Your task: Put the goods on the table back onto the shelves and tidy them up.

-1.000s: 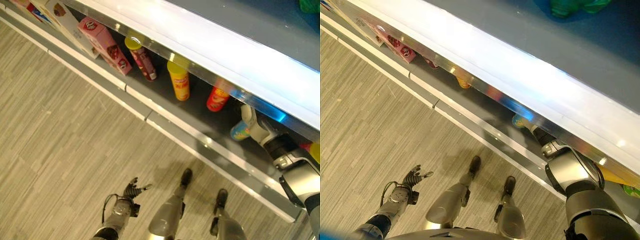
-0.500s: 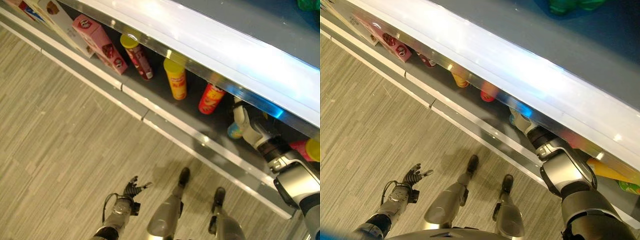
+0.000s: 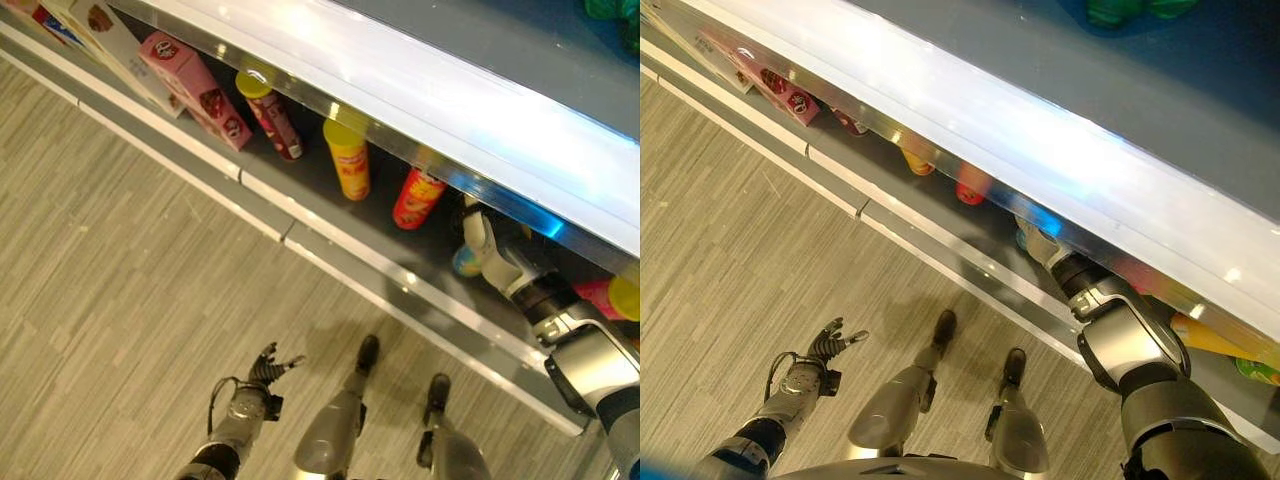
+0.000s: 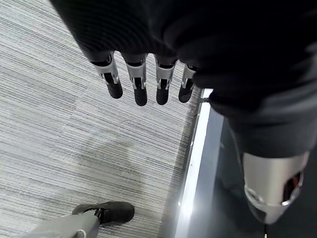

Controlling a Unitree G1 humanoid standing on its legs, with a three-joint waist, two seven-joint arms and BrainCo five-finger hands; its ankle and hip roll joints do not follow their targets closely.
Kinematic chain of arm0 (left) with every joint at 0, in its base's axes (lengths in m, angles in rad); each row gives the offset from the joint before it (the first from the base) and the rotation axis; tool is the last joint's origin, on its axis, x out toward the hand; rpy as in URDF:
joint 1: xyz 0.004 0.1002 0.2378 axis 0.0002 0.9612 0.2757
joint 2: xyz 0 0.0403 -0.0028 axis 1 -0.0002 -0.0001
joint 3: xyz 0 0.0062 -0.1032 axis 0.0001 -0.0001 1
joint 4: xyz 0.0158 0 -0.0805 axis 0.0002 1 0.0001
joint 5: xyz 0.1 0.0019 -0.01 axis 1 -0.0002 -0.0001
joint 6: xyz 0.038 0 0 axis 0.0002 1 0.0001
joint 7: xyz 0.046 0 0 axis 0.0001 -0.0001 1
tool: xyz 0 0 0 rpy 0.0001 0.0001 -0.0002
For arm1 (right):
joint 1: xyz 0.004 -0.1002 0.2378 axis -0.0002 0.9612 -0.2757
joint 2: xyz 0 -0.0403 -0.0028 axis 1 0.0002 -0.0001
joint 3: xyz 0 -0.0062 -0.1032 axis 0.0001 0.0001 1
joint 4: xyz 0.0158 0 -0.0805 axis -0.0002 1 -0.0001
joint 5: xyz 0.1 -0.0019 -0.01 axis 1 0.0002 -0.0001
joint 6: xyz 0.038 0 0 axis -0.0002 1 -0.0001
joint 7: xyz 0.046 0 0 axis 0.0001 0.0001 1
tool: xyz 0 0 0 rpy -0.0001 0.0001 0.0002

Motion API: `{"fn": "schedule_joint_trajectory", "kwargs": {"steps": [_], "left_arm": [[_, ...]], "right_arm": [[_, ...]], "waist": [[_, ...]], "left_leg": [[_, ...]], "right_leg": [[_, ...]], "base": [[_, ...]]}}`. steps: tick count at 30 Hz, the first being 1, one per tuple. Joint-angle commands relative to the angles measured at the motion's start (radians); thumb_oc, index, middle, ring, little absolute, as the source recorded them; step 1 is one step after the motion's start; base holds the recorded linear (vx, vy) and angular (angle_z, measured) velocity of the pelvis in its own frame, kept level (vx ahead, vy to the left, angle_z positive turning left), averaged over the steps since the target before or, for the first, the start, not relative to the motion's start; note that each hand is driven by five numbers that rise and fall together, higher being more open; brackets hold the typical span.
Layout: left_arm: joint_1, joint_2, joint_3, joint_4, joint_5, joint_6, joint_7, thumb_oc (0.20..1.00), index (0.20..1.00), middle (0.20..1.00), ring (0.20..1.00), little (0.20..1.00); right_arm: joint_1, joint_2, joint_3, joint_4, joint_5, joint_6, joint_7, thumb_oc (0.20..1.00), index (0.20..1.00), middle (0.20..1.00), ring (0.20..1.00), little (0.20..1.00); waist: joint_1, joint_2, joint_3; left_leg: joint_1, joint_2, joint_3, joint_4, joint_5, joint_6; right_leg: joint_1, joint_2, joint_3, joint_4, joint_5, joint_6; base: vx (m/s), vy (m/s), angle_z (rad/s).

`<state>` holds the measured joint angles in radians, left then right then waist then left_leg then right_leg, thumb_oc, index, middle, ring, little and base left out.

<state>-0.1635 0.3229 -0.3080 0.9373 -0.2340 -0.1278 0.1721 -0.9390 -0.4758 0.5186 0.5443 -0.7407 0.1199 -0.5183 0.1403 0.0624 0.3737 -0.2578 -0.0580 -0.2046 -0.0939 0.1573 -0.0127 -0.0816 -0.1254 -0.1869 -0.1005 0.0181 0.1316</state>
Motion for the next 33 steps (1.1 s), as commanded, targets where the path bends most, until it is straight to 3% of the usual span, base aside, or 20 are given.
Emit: {"fn": "schedule_joint_trajectory", "kwargs": {"steps": [1, 18, 33], "left_arm": [[-0.012, 0.026, -0.010, 0.028, -0.021, -0.015, 0.012, 1.000, 1.000, 1.000, 1.000, 1.000], [-0.022, 0.033, 0.000, 0.040, -0.008, -0.011, 0.017, 1.000, 1.000, 1.000, 1.000, 1.000], [-0.013, 0.014, 0.008, 0.043, -0.007, -0.012, 0.031, 1.000, 1.000, 1.000, 1.000, 1.000]], "right_arm": [[-0.044, -0.014, 0.037, -0.040, -0.016, -0.023, -0.040, 0.200, 0.200, 0.200, 0.200, 0.200], [-0.051, -0.035, 0.027, -0.152, -0.031, -0.044, -0.035, 0.200, 0.200, 0.200, 0.200, 0.200], [0.040, 0.021, 0.043, -0.218, -0.013, -0.080, -0.017, 0.200, 0.200, 0.200, 0.200, 0.200]], "waist": [[0.000, -0.043, -0.007], [-0.014, -0.050, -0.020], [-0.022, -0.056, 0.003]], "left_leg": [[-0.001, 0.046, 0.115, 0.131, -0.183, -0.029], [0.038, 0.053, 0.125, 0.079, -0.167, -0.032], [0.048, 0.053, 0.133, 0.070, -0.163, -0.032]], "right_leg": [[-0.060, -0.067, 0.096, 0.097, -0.030, 0.033], [-0.060, -0.063, 0.100, 0.102, -0.033, 0.033], [-0.070, -0.062, 0.108, 0.117, -0.031, 0.033]], "base": [[0.00, 0.000, 0.00], [0.00, 0.000, 0.00], [0.00, 0.000, 0.00]]}}
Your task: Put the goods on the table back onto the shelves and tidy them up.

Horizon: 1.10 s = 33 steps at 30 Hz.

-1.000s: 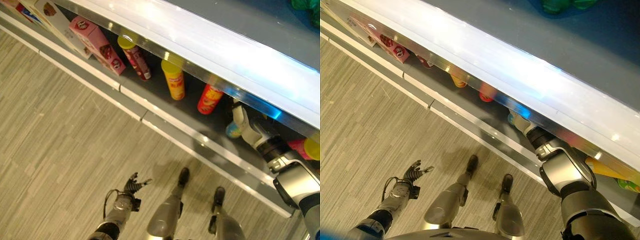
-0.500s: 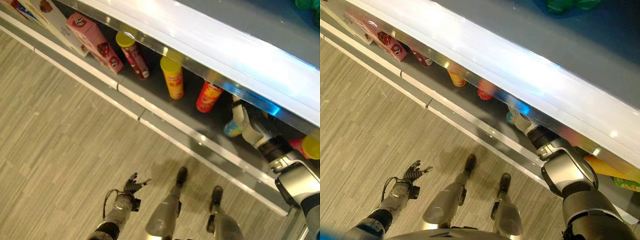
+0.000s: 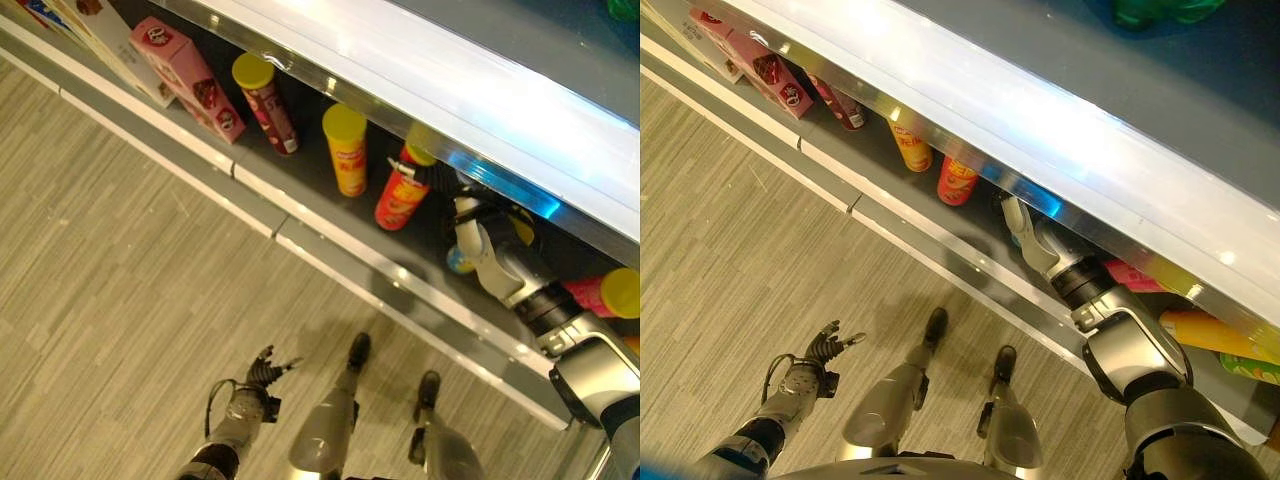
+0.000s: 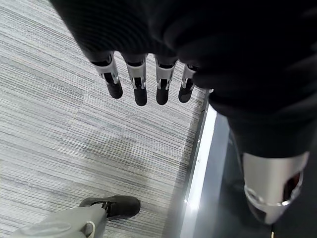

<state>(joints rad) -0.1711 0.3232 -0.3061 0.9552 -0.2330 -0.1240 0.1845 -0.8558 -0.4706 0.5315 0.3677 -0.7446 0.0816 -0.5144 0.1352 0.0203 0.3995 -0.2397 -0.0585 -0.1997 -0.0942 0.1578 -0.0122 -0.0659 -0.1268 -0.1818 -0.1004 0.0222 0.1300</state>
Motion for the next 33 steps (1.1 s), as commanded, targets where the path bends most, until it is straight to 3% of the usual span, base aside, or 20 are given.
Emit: {"fn": "schedule_joint_trajectory", "kwargs": {"steps": [1, 19, 33], "left_arm": [[-0.005, 0.014, 0.007, 0.025, -0.007, -0.017, 0.019, 1.000, 1.000, 1.000, 1.000, 1.000], [-0.030, 0.003, -0.006, 0.028, -0.023, -0.016, 0.035, 1.000, 1.000, 1.000, 1.000, 1.000], [-0.050, 0.008, -0.009, 0.027, -0.045, -0.026, 0.049, 1.000, 1.000, 1.000, 1.000, 1.000]], "right_arm": [[-0.040, 0.018, 0.035, -0.037, -0.010, -0.043, -0.018, 0.200, 0.200, 0.200, 0.200, 0.200], [-0.073, 0.038, 0.068, 0.060, -0.023, -0.011, -0.026, 0.200, 0.200, 0.200, 0.200, 0.200], [-0.167, 0.009, 0.047, 0.146, -0.021, 0.043, -0.079, 0.200, 0.200, 0.200, 0.200, 0.200]], "waist": [[-0.018, -0.014, -0.021], [-0.014, -0.020, -0.005], [-0.010, -0.015, -0.004]], "left_leg": [[0.029, 0.054, 0.129, 0.072, -0.163, -0.032], [0.003, 0.057, 0.132, 0.106, -0.176, -0.032], [0.016, 0.045, 0.127, 0.049, -0.146, -0.030]], "right_leg": [[-0.086, -0.061, 0.103, 0.116, -0.036, 0.036], [-0.097, -0.063, 0.103, 0.117, -0.031, 0.035], [-0.130, -0.063, 0.116, 0.130, -0.020, 0.040]], "base": [[0.00, 0.000, 0.00], [0.00, 0.002, 0.00], [-0.01, 0.012, 0.00]]}}
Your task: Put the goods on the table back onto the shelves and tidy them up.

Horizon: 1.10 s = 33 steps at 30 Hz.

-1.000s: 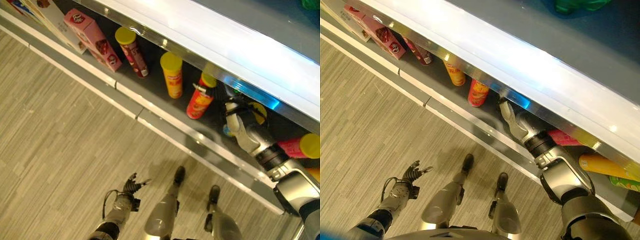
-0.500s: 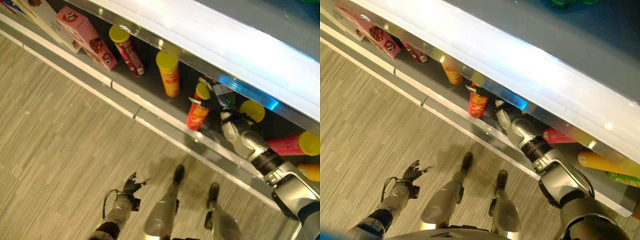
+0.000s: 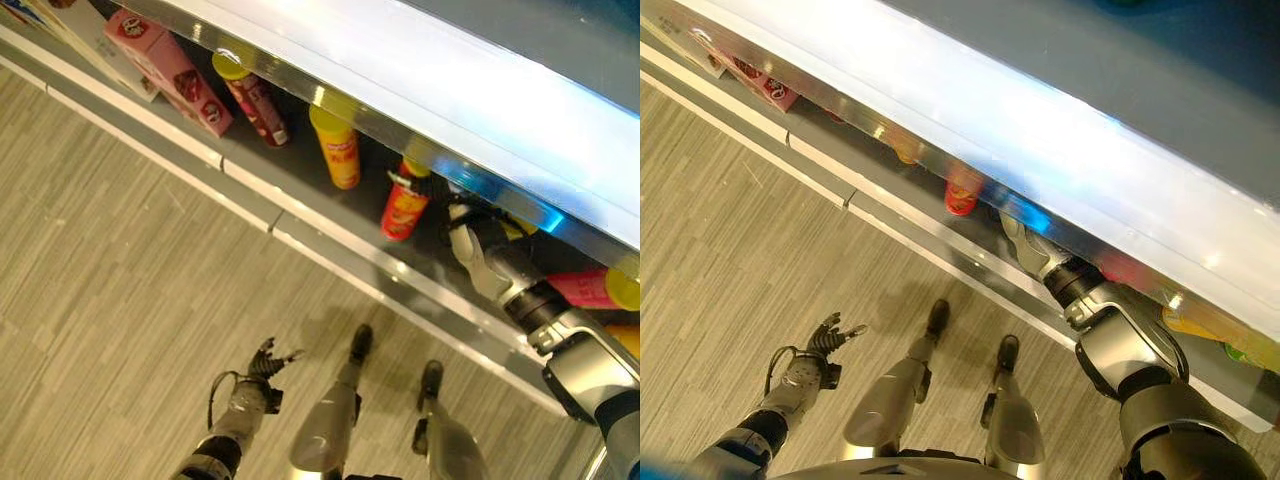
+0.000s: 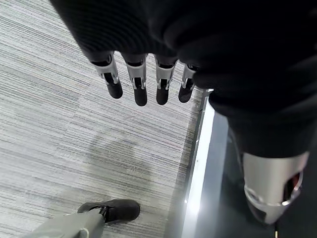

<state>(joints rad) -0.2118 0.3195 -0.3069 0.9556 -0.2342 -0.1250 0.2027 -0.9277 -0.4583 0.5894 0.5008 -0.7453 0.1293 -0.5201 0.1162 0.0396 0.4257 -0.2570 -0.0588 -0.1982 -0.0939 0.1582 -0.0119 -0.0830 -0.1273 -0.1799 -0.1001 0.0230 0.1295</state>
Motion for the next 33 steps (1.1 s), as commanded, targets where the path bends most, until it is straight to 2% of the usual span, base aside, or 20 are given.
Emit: {"fn": "schedule_joint_trajectory", "kwargs": {"steps": [1, 17, 18, 19, 33], "left_arm": [[-0.008, 0.009, -0.008, 0.031, -0.044, -0.023, 0.028, 1.000, 1.000, 1.000, 1.000, 1.000], [-0.005, 0.007, -0.005, 0.018, -0.044, -0.024, 0.030, 1.000, 1.000, 1.000, 1.000, 1.000], [-0.005, 0.006, -0.003, 0.022, -0.042, -0.023, 0.031, 1.000, 1.000, 1.000, 1.000, 1.000], [-0.004, 0.004, -0.004, 0.025, -0.039, -0.022, 0.032, 1.000, 1.000, 1.000, 1.000, 1.000], [-0.021, 0.003, -0.012, 0.017, -0.030, -0.022, 0.041, 1.000, 1.000, 1.000, 1.000, 1.000]], "right_arm": [[-0.091, -0.003, -0.012, 0.011, -0.020, -0.004, -0.071, 0.200, 0.200, 0.200, 0.200, 0.200], [-0.051, 0.026, 0.000, -0.011, -0.026, -0.016, -0.057, 0.200, 0.200, 0.200, 0.200, 0.200], [-0.052, 0.025, -0.001, -0.014, -0.025, -0.018, -0.059, 0.903, 0.903, 0.903, 0.903, 0.903], [-0.051, 0.027, 0.000, -0.016, -0.025, -0.018, -0.059, 1.000, 1.000, 1.000, 1.000, 1.000], [-0.018, 0.066, 0.016, -0.067, -0.004, -0.054, -0.051, 1.000, 1.000, 1.000, 1.000, 1.000]], "waist": [[0.009, -0.034, -0.030], [0.005, -0.032, -0.030], [0.005, -0.032, -0.030], [0.004, -0.032, -0.031], [-0.002, -0.036, -0.039]], "left_leg": [[0.034, 0.045, 0.127, 0.049, -0.146, -0.030], [0.039, 0.047, 0.133, 0.047, -0.146, -0.030], [0.040, 0.047, 0.134, 0.047, -0.148, -0.029], [0.041, 0.046, 0.134, 0.048, -0.149, -0.028], [0.048, 0.048, 0.138, 0.057, -0.156, -0.027]], "right_leg": [[-0.112, -0.063, 0.114, 0.132, -0.022, 0.040], [-0.110, -0.065, 0.113, 0.131, -0.021, 0.041], [-0.109, -0.064, 0.114, 0.132, -0.023, 0.040], [-0.109, -0.063, 0.114, 0.132, -0.023, 0.040], [-0.104, -0.065, 0.119, 0.134, -0.024, 0.042]], "base": [[0.00, 0.000, 0.00], [0.00, 0.006, -0.02], [0.00, 0.014, -0.05], [0.00, 0.015, -0.05], [0.00, 0.003, -0.02]]}}
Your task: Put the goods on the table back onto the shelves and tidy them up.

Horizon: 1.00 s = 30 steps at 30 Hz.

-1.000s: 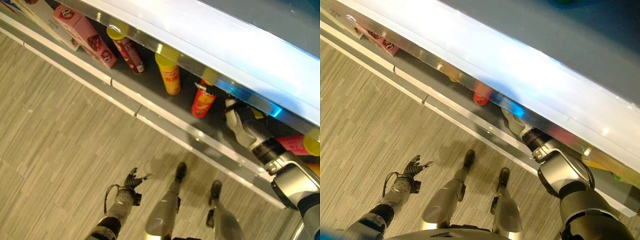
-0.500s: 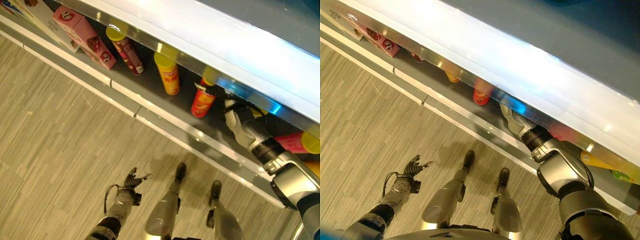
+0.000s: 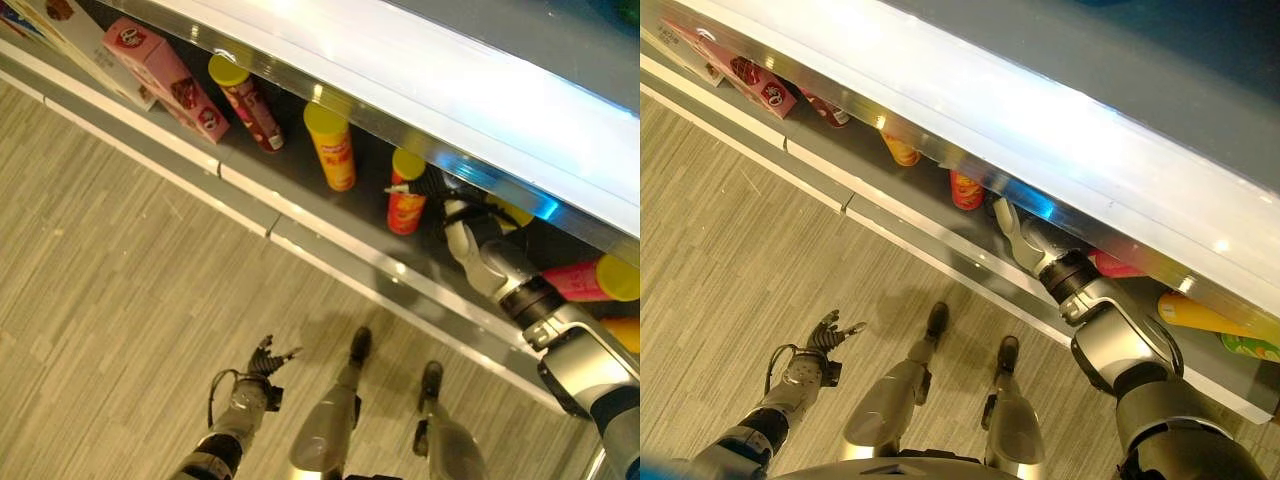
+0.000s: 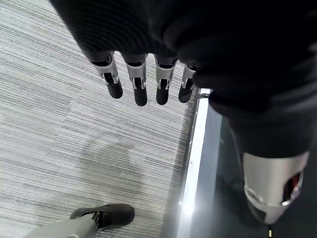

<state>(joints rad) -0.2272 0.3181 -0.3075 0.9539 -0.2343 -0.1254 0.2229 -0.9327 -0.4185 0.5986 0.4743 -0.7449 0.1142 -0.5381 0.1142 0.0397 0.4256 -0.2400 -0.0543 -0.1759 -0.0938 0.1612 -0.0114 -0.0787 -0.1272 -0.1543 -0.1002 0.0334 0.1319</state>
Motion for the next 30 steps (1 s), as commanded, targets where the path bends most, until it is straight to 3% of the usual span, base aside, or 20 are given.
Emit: {"fn": "schedule_joint_trajectory", "kwargs": {"steps": [1, 14, 19, 22, 30], "left_arm": [[-0.007, 0.005, -0.012, 0.020, -0.026, -0.020, 0.021, 1.000, 1.000, 1.000, 1.000, 1.000], [0.003, 0.002, -0.018, 0.040, 0.043, -0.003, -0.002, 1.000, 1.000, 1.000, 1.000, 1.000], [0.024, 0.007, -0.006, 0.059, 0.088, 0.004, -0.026, 1.000, 1.000, 1.000, 1.000, 1.000], [0.040, 0.008, 0.001, 0.071, 0.112, 0.005, -0.032, 1.000, 1.000, 1.000, 1.000, 1.000], [0.072, -0.009, 0.015, 0.073, 0.180, 0.007, -0.036, 1.000, 1.000, 1.000, 1.000, 1.000]], "right_arm": [[-0.009, 0.028, 0.008, -0.048, -0.003, -0.042, -0.031, 1.000, 1.000, 1.000, 1.000, 1.000], [0.098, 0.022, 0.031, -0.245, 0.026, -0.139, 0.073, 1.000, 1.000, 1.000, 1.000, 1.000], [0.131, 0.011, 0.050, -0.362, 0.147, -0.205, 0.201, 1.000, 1.000, 1.000, 1.000, 1.000], [0.152, -0.020, 0.045, -0.421, 0.225, -0.226, 0.252, 1.000, 1.000, 1.000, 1.000, 1.000], [0.279, -0.147, 0.006, -0.501, 0.249, -0.246, 0.337, 1.000, 1.000, 1.000, 1.000, 1.000]], "waist": [[-0.001, -0.037, -0.041], [-0.034, -0.034, -0.092], [-0.049, -0.038, -0.119], [-0.063, -0.042, -0.137], [-0.115, -0.043, -0.199]], "left_leg": [[0.032, 0.044, 0.116, 0.057, -0.159, -0.027], [0.074, 0.039, 0.146, 0.033, -0.163, -0.026], [0.104, 0.039, 0.164, 0.034, -0.176, -0.022], [0.123, 0.037, 0.179, 0.027, -0.182, -0.019], [0.186, 0.015, 0.226, 0.014, -0.207, -0.001]], "right_leg": [[-0.106, -0.065, 0.095, 0.134, -0.034, 0.039], [-0.086, -0.076, 0.097, 0.128, -0.027, 0.045], [-0.064, -0.077, 0.108, 0.116, -0.024, 0.046], [-0.059, -0.077, 0.116, 0.103, -0.016, 0.049], [-0.036, -0.093, 0.147, 0.104, 0.005, 0.071]], "base": [[0.00, 0.000, 0.00], [0.00, 0.008, -0.04], [0.05, 0.018, -0.11], [0.05, 0.020, -0.17], [0.08, 0.077, -0.31]]}}
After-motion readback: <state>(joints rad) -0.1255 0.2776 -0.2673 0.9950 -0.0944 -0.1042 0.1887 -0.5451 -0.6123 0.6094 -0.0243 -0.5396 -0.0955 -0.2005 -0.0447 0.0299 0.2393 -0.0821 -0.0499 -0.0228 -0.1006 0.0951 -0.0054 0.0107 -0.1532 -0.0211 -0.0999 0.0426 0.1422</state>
